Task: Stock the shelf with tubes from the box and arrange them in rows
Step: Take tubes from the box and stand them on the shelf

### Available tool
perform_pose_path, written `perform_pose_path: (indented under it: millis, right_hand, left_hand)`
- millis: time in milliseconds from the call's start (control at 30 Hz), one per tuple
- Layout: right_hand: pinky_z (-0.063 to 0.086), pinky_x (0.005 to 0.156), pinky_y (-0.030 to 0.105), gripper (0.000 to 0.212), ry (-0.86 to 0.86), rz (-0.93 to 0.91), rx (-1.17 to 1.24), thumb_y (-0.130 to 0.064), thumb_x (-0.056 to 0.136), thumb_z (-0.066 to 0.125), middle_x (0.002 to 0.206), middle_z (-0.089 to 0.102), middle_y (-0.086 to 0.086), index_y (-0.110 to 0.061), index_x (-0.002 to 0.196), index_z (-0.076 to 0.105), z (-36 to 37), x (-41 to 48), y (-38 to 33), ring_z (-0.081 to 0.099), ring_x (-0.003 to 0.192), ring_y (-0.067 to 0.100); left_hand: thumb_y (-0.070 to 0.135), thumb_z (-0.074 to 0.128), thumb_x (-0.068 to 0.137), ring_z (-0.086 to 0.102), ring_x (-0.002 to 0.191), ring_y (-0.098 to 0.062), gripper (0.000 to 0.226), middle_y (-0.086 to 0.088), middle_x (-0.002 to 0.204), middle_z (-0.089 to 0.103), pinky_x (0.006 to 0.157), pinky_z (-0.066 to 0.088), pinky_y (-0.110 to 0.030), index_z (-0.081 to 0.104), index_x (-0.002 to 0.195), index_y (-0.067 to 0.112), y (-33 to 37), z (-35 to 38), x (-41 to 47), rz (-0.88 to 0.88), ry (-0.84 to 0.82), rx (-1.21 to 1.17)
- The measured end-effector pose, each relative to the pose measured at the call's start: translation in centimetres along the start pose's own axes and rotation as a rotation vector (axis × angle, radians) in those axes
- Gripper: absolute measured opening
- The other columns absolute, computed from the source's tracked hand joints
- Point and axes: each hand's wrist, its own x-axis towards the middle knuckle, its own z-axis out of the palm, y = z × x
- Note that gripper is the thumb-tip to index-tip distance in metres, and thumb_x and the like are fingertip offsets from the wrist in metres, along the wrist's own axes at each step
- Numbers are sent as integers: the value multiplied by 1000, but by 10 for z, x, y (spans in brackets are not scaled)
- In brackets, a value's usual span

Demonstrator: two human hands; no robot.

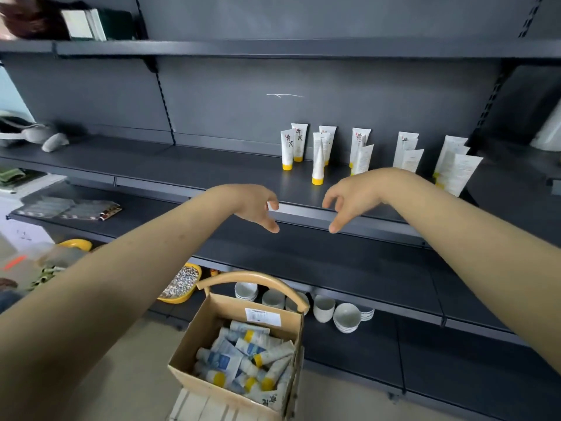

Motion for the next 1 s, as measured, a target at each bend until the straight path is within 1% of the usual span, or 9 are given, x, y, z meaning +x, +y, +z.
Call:
perform_pose_path:
  millis: [67,267,400,467,533,667,800,933,1000]
  right_hand:
    - [40,104,35,71,-13,9,15,-53,76,69,134,47,-7,-28,137,42,3,25,-19,49,108,15]
    - [38,105,36,70,-148,67,78,-53,76,69,139,45,-6,-29,136,42,34,105,-84,46,124,19]
    - [39,103,38,68,-189,71,143,-50,76,70,137,45,-4,-28,135,44,79,151,-122,47,120,19]
    - [45,97,37,65,-252,78,208,-46,77,71,128,51,-4,-26,134,45,108,170,-135,52,110,18]
    - [47,93,34,62,-319,85,274,-43,79,70,122,54,-5,-24,133,47,141,185,-144,55,105,17]
    - [44,99,34,60,-373,103,365,-44,81,66,133,50,-2,-25,133,46,214,216,-155,51,116,19]
    - [43,98,33,58,-413,142,492,-33,82,70,135,48,6,-16,132,47,305,252,-160,49,119,23]
    - [38,79,26,58,-473,219,505,-30,86,65,138,45,9,-18,138,42,380,280,-149,48,118,26]
    - [40,79,29,55,-460,248,514,-30,86,66,136,46,8,-20,136,44,408,295,-140,50,115,25]
  left_hand:
    - [50,66,81,51,119,-22,63,3,133,51,103,40,-38,46,133,24,-25,6,6,22,-31,2]
    - [50,66,81,50,120,-21,64,3,133,52,103,39,-38,45,135,23,-113,37,29,74,-151,-15]
    - [48,66,82,50,117,-19,61,6,131,52,95,39,-31,46,134,23,-163,84,45,106,-228,-92]
    - [49,66,81,51,116,-18,60,6,133,51,95,41,-31,48,133,23,-183,117,54,117,-286,-118]
    - [48,66,82,49,121,-20,63,3,137,48,99,42,-32,45,136,21,-197,154,64,115,-371,-126]
    - [46,65,84,48,123,-22,67,-2,140,46,97,42,-30,41,139,16,-220,243,81,103,-519,-179]
    - [41,68,83,48,124,-25,66,-7,139,47,99,42,-32,42,137,13,-234,342,94,41,-593,-217]
    - [42,69,81,51,119,-26,63,-10,136,51,94,41,-29,48,133,14,-243,427,109,1,-654,-277]
    - [41,67,83,50,120,-26,62,-10,136,50,94,40,-29,47,134,13,-245,456,118,-9,-680,-302]
